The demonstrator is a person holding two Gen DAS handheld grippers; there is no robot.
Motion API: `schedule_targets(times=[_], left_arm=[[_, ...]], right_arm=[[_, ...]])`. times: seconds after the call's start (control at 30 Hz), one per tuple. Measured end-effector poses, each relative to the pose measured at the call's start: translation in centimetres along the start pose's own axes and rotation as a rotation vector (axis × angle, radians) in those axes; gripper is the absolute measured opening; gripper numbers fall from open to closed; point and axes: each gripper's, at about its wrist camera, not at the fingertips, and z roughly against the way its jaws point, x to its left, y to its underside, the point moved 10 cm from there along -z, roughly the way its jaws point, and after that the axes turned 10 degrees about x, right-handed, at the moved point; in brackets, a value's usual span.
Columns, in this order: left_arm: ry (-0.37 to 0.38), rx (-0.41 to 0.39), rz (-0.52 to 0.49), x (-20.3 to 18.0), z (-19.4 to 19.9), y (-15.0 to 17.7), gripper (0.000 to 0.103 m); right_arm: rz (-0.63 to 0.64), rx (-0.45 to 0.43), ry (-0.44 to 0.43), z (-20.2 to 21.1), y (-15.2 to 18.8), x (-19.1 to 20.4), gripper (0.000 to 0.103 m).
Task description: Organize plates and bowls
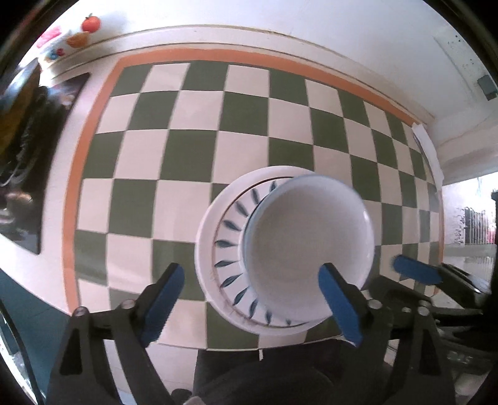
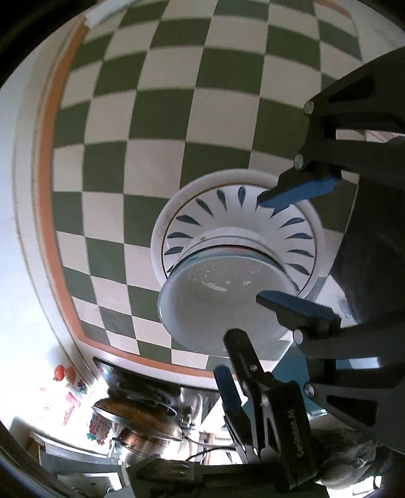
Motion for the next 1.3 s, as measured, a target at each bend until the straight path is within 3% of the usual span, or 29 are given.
schedule_targets(times=[0.07,0.2,0.5,0.77,1.3], left_arm=[[-0.002,-0.025,0.001,0.5,0.7,0.6,0.090],[-0.026,-0.086,-0.009,1.5,2.5,1.7,0.097],[-0.092,-0.225,-0.099,2.2,7.7,4.6,0.099],[-0.096,-0.348,-0.137,1.3,12.7,9.1,0.099],[-0.128,-0.594,-0.077,0.0,22.4,21.9,0.099]], right_arm=[[-0.007,-0.028,0.023,0.9,0.8,0.2,0.082],[-0.033,-0.119,0.106,3.3,2.7,0.8,0.088],[-0.118,-0.287,0.170,7.6,6.6,3.3,0.091],[-0.129,-0.389,0.205,11.7,11.4,5.9,0.092],[-0.029,-0.637,0.270,22.1,26.7,11.6,0.093]])
